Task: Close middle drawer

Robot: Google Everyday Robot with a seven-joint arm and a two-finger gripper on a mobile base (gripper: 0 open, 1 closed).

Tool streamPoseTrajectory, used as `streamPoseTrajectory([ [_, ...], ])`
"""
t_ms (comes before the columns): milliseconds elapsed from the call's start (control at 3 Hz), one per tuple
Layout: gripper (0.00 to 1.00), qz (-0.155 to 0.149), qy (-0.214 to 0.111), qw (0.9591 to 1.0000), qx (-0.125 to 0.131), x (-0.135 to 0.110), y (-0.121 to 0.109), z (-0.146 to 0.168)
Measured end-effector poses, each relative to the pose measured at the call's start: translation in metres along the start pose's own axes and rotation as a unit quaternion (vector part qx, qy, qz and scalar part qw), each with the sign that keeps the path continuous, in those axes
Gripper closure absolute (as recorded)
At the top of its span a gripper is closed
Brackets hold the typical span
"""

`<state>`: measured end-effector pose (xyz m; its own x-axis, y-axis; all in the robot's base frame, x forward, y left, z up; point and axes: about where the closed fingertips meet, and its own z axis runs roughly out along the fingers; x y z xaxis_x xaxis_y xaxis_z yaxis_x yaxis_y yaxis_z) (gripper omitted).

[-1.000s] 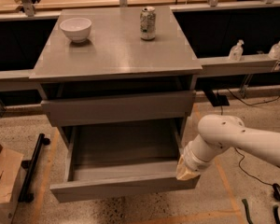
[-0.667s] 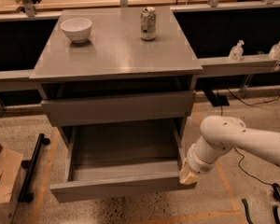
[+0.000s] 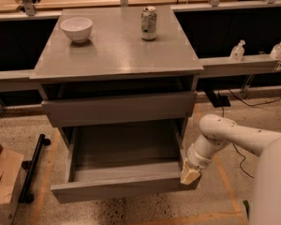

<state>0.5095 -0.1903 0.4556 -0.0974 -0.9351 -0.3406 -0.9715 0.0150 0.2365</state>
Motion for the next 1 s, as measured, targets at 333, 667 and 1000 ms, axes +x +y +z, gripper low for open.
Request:
streamPoseTrajectory([
  [333,1.00,0.000,-0.004,0.9999,-0.017,0.004,-0.010,0.010],
  [667,1.00,-0.004,-0.013,0.9996,-0.026,0.004,-0.031,0.020],
  [1000,1.00,-0.016,-0.026,0.9993,-0.021,-0.002,-0.048,0.021],
])
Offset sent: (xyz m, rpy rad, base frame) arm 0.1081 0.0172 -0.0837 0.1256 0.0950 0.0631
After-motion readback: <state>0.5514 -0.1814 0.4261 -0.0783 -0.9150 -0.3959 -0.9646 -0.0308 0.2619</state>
